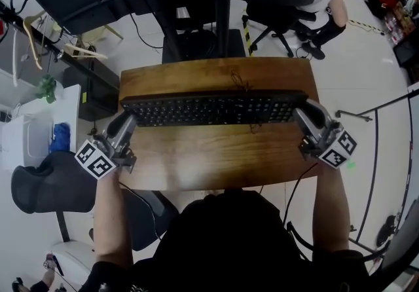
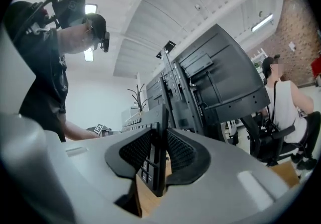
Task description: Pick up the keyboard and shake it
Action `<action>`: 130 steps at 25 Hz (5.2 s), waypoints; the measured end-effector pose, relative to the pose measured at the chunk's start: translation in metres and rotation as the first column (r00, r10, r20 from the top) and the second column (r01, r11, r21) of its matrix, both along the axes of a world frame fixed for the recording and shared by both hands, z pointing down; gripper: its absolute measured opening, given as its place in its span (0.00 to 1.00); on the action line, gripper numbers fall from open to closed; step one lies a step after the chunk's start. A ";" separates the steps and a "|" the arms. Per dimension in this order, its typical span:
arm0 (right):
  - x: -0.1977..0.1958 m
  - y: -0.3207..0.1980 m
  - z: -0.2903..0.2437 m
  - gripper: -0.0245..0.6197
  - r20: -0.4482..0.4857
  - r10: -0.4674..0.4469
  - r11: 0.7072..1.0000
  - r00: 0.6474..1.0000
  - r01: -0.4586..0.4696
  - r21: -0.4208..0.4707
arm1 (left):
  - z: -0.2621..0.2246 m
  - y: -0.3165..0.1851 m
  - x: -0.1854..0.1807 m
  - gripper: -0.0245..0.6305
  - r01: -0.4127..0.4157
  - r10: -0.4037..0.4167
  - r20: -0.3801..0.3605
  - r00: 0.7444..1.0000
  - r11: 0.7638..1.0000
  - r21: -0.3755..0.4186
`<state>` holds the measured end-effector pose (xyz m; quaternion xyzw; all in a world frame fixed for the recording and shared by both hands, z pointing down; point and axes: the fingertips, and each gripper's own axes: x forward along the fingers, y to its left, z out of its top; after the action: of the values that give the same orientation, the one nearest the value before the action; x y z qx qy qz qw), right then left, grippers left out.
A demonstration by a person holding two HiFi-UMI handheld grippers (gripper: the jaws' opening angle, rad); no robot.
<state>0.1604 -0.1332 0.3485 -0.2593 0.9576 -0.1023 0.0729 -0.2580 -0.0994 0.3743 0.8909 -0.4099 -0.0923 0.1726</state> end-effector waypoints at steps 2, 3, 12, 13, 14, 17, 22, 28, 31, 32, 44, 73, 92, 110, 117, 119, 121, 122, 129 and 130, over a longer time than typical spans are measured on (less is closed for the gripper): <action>0.000 0.004 -0.015 0.19 0.017 0.000 0.999 1.000 -0.001 0.048 | -0.014 0.002 0.000 0.17 0.012 -0.012 -0.008 1.000 0.999 0.047; 0.001 0.005 -0.023 0.19 0.025 0.001 0.997 1.000 -0.002 0.071 | -0.021 0.004 0.000 0.17 0.016 -0.015 -0.011 1.000 0.997 0.069; 0.004 0.018 -0.106 0.19 0.078 -0.024 0.960 0.997 0.001 0.281 | -0.096 0.007 0.000 0.17 0.054 -0.044 -0.047 0.998 0.964 0.262; 0.003 0.020 -0.114 0.19 0.088 -0.031 0.953 0.996 0.003 0.302 | -0.103 0.007 -0.001 0.17 0.058 -0.044 -0.056 0.997 0.959 0.278; 0.002 0.021 -0.122 0.19 0.096 -0.038 0.947 0.995 0.006 0.320 | -0.108 0.007 -0.002 0.17 0.061 -0.044 -0.064 0.997 0.955 0.292; -0.001 0.022 -0.137 0.19 0.102 -0.051 0.935 0.993 0.011 0.355 | -0.117 0.007 -0.005 0.17 0.064 -0.044 -0.070 0.997 0.947 0.314; -0.004 0.020 -0.141 0.19 0.117 -0.062 0.932 0.991 0.016 0.361 | -0.123 0.007 -0.009 0.17 0.068 -0.049 -0.069 0.996 0.944 0.323; -0.011 0.013 -0.133 0.19 0.144 -0.065 0.941 0.987 0.013 0.338 | -0.119 0.003 -0.016 0.17 0.072 -0.055 -0.064 0.996 0.949 0.308; -0.012 0.010 -0.131 0.19 0.135 -0.068 0.943 0.988 0.020 0.331 | -0.117 0.001 -0.016 0.17 0.066 -0.052 -0.053 0.997 0.952 0.299; -0.012 0.009 -0.129 0.19 0.131 -0.066 0.946 0.989 0.020 0.325 | -0.115 0.000 -0.016 0.17 0.063 -0.052 -0.045 0.998 0.954 0.292; -0.006 0.006 -0.055 0.19 0.105 -0.029 0.990 0.994 0.014 0.137 | -0.047 0.002 -0.010 0.17 0.053 -0.047 -0.042 0.998 0.990 0.129; 0.001 0.030 0.158 0.19 0.049 0.015 0.914 0.999 0.006 -0.405 | 0.128 0.039 -0.001 0.16 0.032 -0.047 -0.044 0.998 0.954 -0.298; 0.002 0.038 0.256 0.19 -0.039 -0.031 0.765 0.999 -0.001 -0.644 | 0.220 0.059 0.004 0.16 0.036 -0.050 -0.015 0.999 0.856 -0.515; 0.001 0.039 0.308 0.17 -0.146 -0.032 0.675 0.989 -0.087 -0.733 | 0.272 0.050 0.009 0.16 0.074 -0.018 0.093 0.995 0.762 -0.644; -0.002 0.029 0.317 0.17 -0.251 0.009 0.666 0.968 -0.193 -0.721 | 0.290 0.045 0.005 0.16 0.150 -0.052 0.162 0.985 0.711 -0.687; -0.003 0.027 0.320 0.18 -0.293 0.028 0.656 0.956 -0.239 -0.716 | 0.300 0.049 0.004 0.17 0.158 -0.063 0.158 0.985 0.682 -0.714; -0.002 0.024 0.325 0.19 -0.336 0.052 0.640 0.941 -0.289 -0.712 | 0.307 0.051 0.004 0.17 0.170 -0.082 0.155 0.985 0.655 -0.737; -0.002 0.023 0.328 0.19 -0.358 0.065 0.633 0.931 -0.316 -0.707 | 0.310 0.050 0.003 0.17 0.181 -0.088 0.163 0.983 0.647 -0.740; -0.004 0.027 0.320 0.36 -0.406 0.084 0.673 0.910 -0.353 -0.650 | 0.312 0.050 -0.002 0.19 0.193 -0.081 0.184 0.980 0.642 -0.742; -0.005 0.028 0.317 0.38 -0.390 0.086 0.681 0.917 -0.340 -0.649 | 0.313 0.053 -0.006 0.19 0.206 -0.090 0.193 0.977 0.639 -0.741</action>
<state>0.1552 -0.1049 0.6655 -0.3915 0.8057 -0.4061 -0.1807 -0.2641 -0.0463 0.6874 0.7049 -0.4936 0.1350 0.4911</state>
